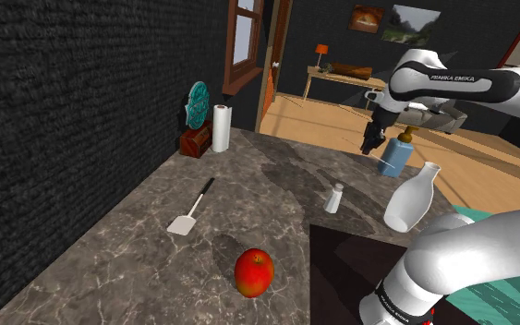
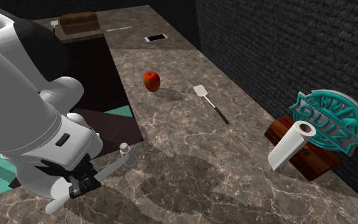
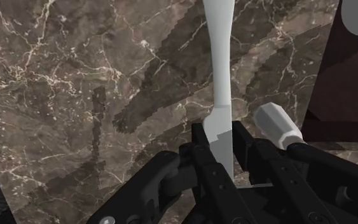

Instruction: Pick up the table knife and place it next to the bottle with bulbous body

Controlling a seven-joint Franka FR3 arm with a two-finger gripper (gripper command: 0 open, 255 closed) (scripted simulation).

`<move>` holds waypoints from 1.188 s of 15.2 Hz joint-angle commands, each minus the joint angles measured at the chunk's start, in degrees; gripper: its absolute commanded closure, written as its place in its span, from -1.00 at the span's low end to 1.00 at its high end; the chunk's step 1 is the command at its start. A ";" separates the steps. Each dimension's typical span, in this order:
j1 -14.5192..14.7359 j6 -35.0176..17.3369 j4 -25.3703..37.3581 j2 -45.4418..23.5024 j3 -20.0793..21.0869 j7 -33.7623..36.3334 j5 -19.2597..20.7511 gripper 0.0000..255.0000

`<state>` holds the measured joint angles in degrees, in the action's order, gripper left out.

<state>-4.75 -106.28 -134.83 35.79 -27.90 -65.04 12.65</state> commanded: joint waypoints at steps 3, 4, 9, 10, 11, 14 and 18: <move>-0.19 -3.10 -2.92 -0.14 -0.62 0.03 0.45 1.00; -0.23 -3.88 -3.61 -0.23 -0.80 0.01 0.56 1.00; -0.41 -7.87 -6.94 -0.90 -1.79 -0.12 1.12 1.00; -0.44 -8.69 -7.57 -1.08 -2.00 -0.15 1.22 1.00; -0.46 -9.51 -8.20 -1.28 -2.22 -0.19 1.33 1.00; -0.50 -12.02 -10.01 -1.98 -2.90 -0.31 1.62 1.00; -0.49 -15.46 -12.27 -3.17 -3.87 -0.54 1.97 1.00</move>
<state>-5.32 -120.89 -146.65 33.00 -31.57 -65.58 14.60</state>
